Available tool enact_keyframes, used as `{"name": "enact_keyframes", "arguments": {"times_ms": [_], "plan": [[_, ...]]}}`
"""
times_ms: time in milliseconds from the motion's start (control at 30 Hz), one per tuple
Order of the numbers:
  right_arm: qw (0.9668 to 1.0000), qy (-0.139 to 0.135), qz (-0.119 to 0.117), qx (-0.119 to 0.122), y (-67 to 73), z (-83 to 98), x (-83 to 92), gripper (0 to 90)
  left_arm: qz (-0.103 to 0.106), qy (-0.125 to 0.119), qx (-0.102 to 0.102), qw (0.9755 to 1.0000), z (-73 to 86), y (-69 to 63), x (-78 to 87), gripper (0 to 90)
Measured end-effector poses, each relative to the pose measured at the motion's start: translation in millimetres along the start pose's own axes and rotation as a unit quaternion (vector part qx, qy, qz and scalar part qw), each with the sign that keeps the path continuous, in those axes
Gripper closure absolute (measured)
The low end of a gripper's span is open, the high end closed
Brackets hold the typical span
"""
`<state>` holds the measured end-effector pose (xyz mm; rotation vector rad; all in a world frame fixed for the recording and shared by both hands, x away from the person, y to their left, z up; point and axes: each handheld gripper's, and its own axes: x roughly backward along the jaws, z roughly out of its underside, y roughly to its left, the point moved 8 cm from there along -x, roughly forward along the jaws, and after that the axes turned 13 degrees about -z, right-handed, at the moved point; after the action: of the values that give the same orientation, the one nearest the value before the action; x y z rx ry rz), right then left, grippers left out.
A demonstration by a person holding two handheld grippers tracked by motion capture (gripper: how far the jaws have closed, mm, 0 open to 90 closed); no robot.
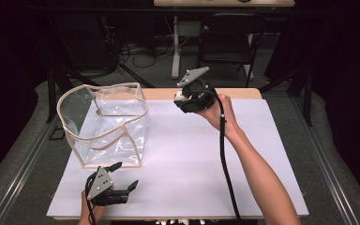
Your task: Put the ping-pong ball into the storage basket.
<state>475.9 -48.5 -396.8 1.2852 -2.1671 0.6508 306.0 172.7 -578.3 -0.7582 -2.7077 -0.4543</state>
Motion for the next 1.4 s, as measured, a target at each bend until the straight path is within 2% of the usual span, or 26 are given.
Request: {"name": "enact_keyframes", "arguments": {"times_ms": [967,1400], "plan": [[0.9999,0.0,-0.008,0.007,3.5,-19.4,-14.9,51.1,-0.001,0.0,0.0,1.0,0.0,0.1,-0.1,16.0],[0.9998,-0.002,-0.012,0.016,8.6,-34.0,-20.5,51.1,0.0,0.0,0.0,1.0,0.0,-0.2,-0.7,16.0]]}}
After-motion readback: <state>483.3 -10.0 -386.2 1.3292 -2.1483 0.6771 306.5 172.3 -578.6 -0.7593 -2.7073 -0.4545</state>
